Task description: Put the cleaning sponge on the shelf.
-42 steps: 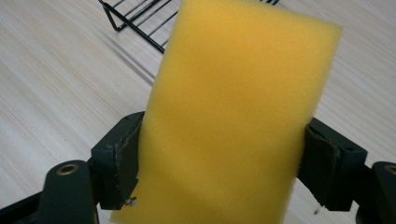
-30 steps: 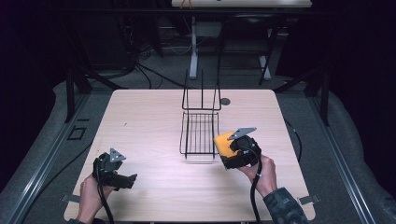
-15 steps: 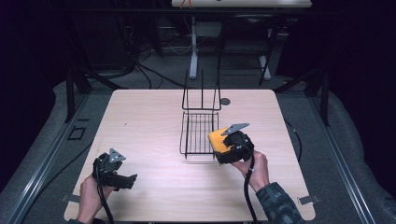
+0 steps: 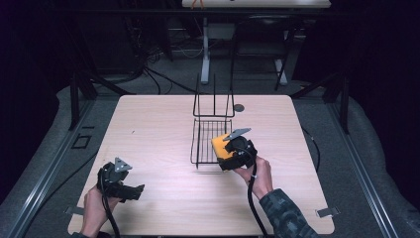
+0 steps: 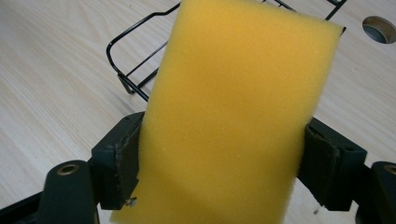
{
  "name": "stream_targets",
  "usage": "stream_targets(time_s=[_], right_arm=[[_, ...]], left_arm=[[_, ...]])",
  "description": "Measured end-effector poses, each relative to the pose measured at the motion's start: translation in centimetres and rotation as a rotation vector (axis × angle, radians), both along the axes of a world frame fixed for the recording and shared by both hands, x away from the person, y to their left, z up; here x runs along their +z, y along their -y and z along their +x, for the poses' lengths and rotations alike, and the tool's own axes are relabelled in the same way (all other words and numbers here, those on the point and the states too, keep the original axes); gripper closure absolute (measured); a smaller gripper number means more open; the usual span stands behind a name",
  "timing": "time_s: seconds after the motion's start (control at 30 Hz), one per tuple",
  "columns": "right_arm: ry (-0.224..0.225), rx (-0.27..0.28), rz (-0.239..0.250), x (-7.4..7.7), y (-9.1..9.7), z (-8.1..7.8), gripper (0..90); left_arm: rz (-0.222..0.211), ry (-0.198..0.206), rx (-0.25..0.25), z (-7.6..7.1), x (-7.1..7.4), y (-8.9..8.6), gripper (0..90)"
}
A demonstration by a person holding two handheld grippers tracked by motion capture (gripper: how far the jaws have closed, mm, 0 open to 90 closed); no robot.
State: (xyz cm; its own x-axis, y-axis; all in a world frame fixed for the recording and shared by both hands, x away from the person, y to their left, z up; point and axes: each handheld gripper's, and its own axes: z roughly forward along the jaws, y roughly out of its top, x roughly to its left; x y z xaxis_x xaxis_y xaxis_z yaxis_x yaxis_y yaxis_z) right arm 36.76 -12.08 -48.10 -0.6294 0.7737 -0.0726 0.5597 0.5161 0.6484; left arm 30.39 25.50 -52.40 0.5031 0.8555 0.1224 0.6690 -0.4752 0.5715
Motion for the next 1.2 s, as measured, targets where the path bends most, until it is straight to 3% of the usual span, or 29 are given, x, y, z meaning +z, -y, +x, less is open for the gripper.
stream_targets(time_s=[0.87,1.2], right_arm=[[0.024,-0.077,0.062,-1.0,-2.4,2.5,22.5],[0.008,-0.127,0.07,-1.8,-3.1,3.4,22.2]], left_arm=[[0.0,-0.001,-0.013,0.1,0.0,0.2,2.8],[-0.001,-0.003,-0.014,0.1,0.0,0.2,2.8]])
